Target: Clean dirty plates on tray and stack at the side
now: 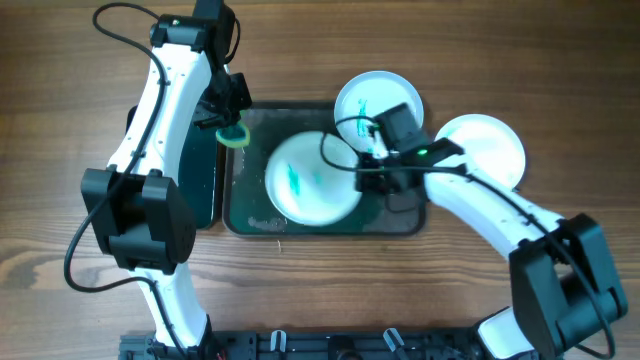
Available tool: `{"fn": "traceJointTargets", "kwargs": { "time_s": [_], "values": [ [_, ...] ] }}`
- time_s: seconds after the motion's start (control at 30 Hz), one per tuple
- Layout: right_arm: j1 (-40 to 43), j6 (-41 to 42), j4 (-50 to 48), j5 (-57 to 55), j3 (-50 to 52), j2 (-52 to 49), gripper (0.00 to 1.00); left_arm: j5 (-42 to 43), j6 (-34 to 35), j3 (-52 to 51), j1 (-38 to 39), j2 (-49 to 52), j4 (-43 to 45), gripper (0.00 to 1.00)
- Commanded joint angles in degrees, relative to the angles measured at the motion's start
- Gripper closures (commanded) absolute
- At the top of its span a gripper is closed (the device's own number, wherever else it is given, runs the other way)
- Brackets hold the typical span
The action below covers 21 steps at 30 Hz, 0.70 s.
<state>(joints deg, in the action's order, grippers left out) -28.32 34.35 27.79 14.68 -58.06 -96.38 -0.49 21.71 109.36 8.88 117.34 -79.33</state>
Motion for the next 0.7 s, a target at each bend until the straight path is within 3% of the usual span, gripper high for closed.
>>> {"fn": "traceJointTargets", "kwargs": {
  "time_s": [0.0, 0.27, 0.43, 0.67],
  "values": [
    [-4.39, 9.11, -3.50, -7.74, -1.03, -1.11, 0.96, 0.70, -0.31, 1.05, 0.00, 0.00, 0.22, 0.96],
    [-4.17, 10.88, -7.13, -8.61, -1.51, -5.44, 0.95, 0.72, -0.28, 0.35, 0.00, 0.00, 0.46, 0.96],
    [-2.75, 10.75, -8.11, -5.77, -2.21, -8.50, 0.77, 1.16, -0.28, 0.35, 0.00, 0.00, 0.92, 0.96],
    [0.22, 7.67, -13.11, 0.96, -2.82, -12.20, 0.75, 1.16, -0.28, 0.35, 0.02, 0.00, 0.90, 0.96]
  ]
}}
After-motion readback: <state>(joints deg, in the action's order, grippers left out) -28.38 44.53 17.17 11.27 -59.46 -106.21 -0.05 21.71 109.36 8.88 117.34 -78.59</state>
